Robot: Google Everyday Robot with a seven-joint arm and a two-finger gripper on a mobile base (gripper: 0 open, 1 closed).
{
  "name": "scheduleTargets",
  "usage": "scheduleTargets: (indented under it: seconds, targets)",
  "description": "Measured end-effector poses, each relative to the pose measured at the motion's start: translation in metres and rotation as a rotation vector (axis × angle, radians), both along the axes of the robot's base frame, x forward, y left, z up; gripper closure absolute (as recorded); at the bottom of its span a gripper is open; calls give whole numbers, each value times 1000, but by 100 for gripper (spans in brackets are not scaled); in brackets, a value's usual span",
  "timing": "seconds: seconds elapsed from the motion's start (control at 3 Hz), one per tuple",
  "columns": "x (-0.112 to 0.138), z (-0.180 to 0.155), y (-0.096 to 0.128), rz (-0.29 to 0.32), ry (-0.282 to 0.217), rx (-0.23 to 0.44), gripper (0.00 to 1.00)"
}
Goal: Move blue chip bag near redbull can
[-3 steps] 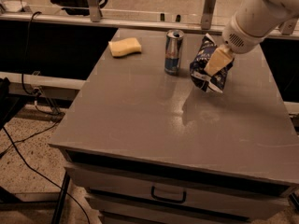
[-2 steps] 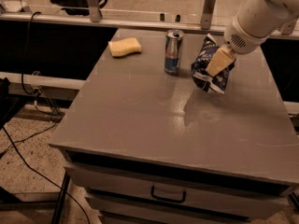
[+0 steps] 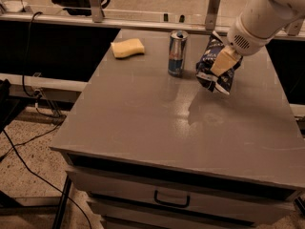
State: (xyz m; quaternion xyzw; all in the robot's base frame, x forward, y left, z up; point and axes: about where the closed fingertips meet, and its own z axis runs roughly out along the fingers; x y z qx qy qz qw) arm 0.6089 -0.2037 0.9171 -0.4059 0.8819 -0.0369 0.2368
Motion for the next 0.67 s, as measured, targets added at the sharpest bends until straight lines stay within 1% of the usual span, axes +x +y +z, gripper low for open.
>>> scheduleTargets:
  seconds: [0.33,0.67]
  targets:
    - [-1,0,1,1,0,-1,0]
    - [-1,0,1,2,0,-1,0]
